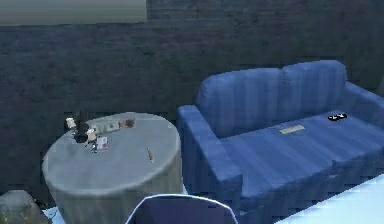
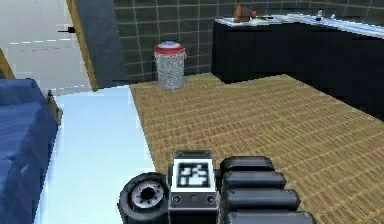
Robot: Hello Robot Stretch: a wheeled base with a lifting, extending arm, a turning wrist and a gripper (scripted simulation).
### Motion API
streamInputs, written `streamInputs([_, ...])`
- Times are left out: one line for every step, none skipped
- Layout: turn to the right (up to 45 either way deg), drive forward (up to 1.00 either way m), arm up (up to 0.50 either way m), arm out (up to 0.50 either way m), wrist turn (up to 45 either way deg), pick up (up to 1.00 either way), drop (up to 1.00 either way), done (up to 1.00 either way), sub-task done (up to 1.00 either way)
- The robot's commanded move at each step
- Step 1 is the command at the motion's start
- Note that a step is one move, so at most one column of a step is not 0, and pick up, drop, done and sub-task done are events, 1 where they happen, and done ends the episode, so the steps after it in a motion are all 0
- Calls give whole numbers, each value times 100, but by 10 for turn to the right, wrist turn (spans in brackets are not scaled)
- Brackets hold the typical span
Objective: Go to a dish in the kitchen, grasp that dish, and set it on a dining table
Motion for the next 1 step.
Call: streamInputs([-450, 0, 0, 0, 0, 0, 0, 0, 0])
